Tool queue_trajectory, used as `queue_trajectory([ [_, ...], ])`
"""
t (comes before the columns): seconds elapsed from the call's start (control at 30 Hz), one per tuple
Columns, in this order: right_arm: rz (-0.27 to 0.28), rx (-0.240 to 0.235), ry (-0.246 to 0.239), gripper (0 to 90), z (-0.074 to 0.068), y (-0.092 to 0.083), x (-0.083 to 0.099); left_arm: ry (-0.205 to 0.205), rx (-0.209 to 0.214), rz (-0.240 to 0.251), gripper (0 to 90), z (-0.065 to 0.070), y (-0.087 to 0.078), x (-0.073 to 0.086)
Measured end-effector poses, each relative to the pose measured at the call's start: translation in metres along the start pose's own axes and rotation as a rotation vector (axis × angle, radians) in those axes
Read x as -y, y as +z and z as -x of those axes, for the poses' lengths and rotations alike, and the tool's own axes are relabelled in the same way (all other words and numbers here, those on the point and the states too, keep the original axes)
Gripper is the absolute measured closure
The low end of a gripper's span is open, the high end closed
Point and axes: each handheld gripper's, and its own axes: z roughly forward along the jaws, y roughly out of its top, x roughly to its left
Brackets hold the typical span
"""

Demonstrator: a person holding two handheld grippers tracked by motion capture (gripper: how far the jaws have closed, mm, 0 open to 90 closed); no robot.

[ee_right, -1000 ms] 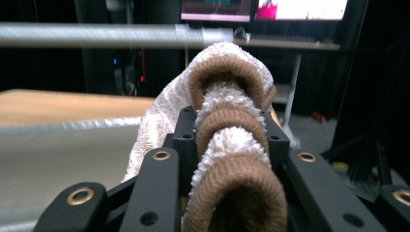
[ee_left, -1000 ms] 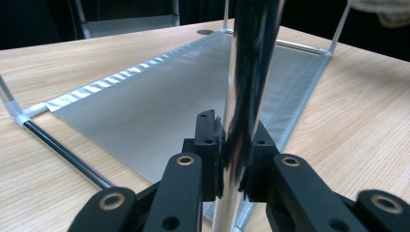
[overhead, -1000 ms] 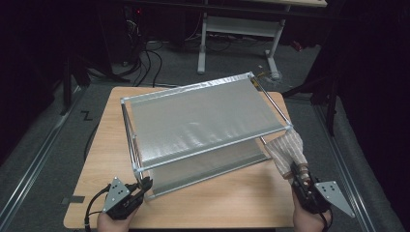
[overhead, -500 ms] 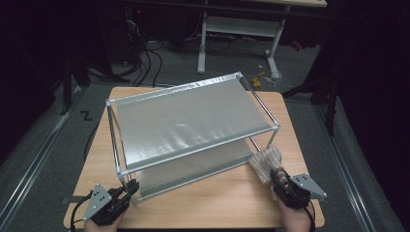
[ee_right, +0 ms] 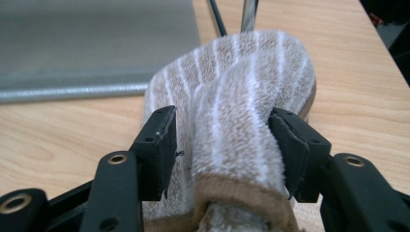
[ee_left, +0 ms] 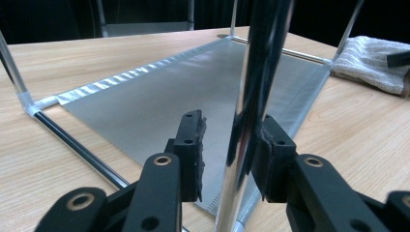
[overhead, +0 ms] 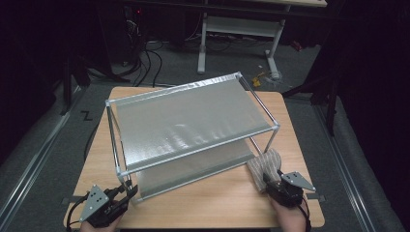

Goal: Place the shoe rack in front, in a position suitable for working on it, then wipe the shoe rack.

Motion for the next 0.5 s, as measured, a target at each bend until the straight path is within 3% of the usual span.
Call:
queue_trajectory([
  [0.23, -0.049, 0.016, 0.010, 46.7, 0.0056, 0.0032, 0.0054, 0.010, 0.000, -0.005, 66.2, 0.0037, 0.0033, -0.0014],
  [0.5, -0.060, 0.018, -0.009, 68.4, 0.0081, 0.0059, 0.0087, -0.009, 0.018, -0.003, 66.2, 0.0046, 0.0077, -0.0011],
])
